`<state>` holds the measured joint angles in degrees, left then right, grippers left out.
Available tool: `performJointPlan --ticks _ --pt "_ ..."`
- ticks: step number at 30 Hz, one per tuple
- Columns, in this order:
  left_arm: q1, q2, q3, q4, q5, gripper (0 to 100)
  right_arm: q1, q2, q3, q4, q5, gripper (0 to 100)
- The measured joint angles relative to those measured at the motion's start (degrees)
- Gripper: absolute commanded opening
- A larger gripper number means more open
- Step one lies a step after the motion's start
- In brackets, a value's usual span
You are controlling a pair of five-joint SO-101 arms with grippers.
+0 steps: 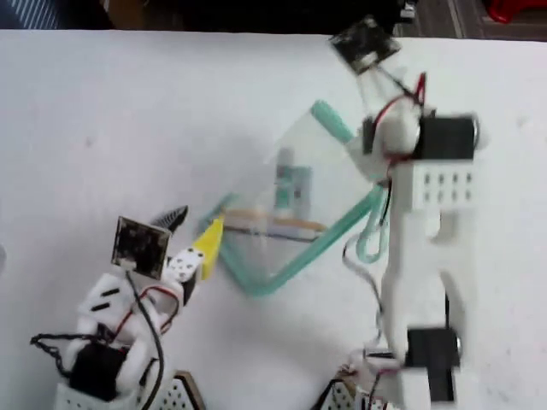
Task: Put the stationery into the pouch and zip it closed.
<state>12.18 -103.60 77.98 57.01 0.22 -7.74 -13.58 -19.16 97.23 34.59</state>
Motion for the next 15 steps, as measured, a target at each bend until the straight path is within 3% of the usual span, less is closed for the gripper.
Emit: performJointPlan --ticks 4,12,15 --pt "1.1 -1.0 -6.8 7.9 -0.1 21 -5.5 -9.2 3.1 0.0 0.6 1.8" --pt "1.1 -1.0 -7.6 8.6 -0.4 21 -15.2 -15.9 3.3 0.1 0.3 1.8" --pt "1.1 -1.0 -7.6 8.6 -0.4 26 -19.1 -16.0 3.3 0.1 -3.3 1.8"
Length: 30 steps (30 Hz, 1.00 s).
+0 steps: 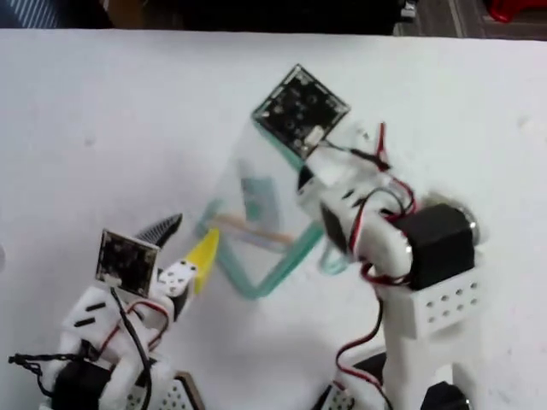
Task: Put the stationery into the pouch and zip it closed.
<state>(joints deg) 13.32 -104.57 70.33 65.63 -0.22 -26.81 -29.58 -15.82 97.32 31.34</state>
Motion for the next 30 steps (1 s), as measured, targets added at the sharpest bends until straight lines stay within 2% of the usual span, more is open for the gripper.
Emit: performJointPlan --ticks 2,10,15,20,23,26,30 --pt "0.0 0.0 -0.6 0.0 -0.8 28 -3.2 0.0 -0.1 0.0 -2.5 1.8" --pt "0.7 0.0 -1.1 0.0 -1.7 28 -14.8 0.7 -7.5 -0.7 -10.5 1.7" --pt "6.9 0.0 -1.1 0.0 -1.7 28 -18.5 8.0 -14.1 -0.8 -13.5 1.7" --pt "8.5 0.0 -1.1 0.0 -0.2 28 -18.8 15.6 -22.3 -0.2 -16.6 1.7" --pt "5.1 0.0 -1.1 0.0 0.2 28 -18.1 16.8 -27.9 0.1 -17.1 1.7" --pt "0.4 0.0 -1.1 0.0 0.4 28 -14.2 17.1 -33.2 0.1 -17.1 1.7" --pt "-2.1 0.0 -1.1 0.0 0.7 28 -10.7 17.1 -38.1 0.1 -17.4 1.7"
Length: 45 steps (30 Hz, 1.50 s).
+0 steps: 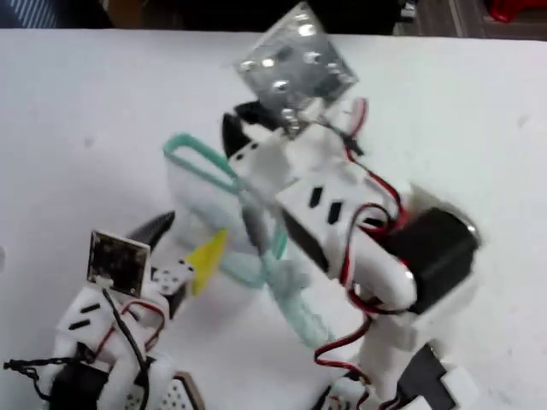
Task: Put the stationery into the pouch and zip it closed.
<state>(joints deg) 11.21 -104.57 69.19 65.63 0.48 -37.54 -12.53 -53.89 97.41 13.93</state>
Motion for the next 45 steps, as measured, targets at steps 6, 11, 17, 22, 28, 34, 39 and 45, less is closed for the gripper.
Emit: performJointPlan --ticks 6,11,17,22,28,34,39,45 --pt "-3.4 0.0 2.5 -6.0 0.0 28 3.3 0.1 -1.1 0.0 0.0 1.7" --pt "-6.1 0.0 4.4 -9.1 0.0 28 3.6 -2.0 5.2 0.0 3.2 1.8" --pt "-6.2 0.0 4.4 -9.1 0.0 28 5.8 -5.0 19.9 0.0 9.4 1.9" --pt "-6.2 0.0 4.4 -9.1 0.0 28 16.9 -5.0 28.1 -1.2 10.9 1.9" --pt "-6.2 0.0 4.4 -9.1 0.0 28 29.3 -5.0 43.3 -13.0 15.8 1.8" --pt "-6.2 0.0 4.4 -9.1 0.0 24 32.8 -4.9 62.6 -29.6 22.5 1.8" --pt "-6.2 0.0 5.3 -9.2 0.0 23 36.0 0.2 67.7 -40.2 22.7 1.8" --pt "-6.2 0.4 8.8 -12.1 0.0 21 37.5 12.8 60.9 -38.2 19.8 1.9"
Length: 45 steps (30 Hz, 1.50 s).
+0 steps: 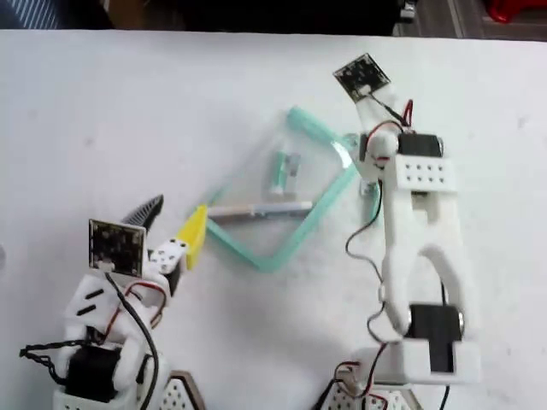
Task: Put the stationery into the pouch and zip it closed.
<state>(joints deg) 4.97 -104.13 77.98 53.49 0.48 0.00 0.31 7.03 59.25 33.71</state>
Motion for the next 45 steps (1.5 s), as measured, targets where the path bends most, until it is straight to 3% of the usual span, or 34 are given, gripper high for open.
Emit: performJointPlan --ticks 8,14,24,36,41,45 --pt "0.0 0.1 0.4 -0.6 0.0 14 0.4 13.3 -14.2 4.4 -7.9 11.3" --pt "0.0 0.1 0.4 -0.6 0.0 2 0.5 25.8 -23.4 4.4 -8.3 1.3" --pt "0.0 0.1 0.4 -0.6 0.0 2 0.4 34.5 -33.6 4.4 -8.5 1.6" --pt "0.0 0.1 0.4 -0.6 0.0 2 0.4 37.7 -34.1 4.4 -8.4 1.7" --pt "0.0 0.1 0.4 -0.6 0.0 2 1.7 37.7 -34.1 -0.9 -8.5 2.0" --pt "0.0 0.1 0.4 -0.6 0.0 2 2.3 37.9 -35.3 2.5 -8.5 16.0"
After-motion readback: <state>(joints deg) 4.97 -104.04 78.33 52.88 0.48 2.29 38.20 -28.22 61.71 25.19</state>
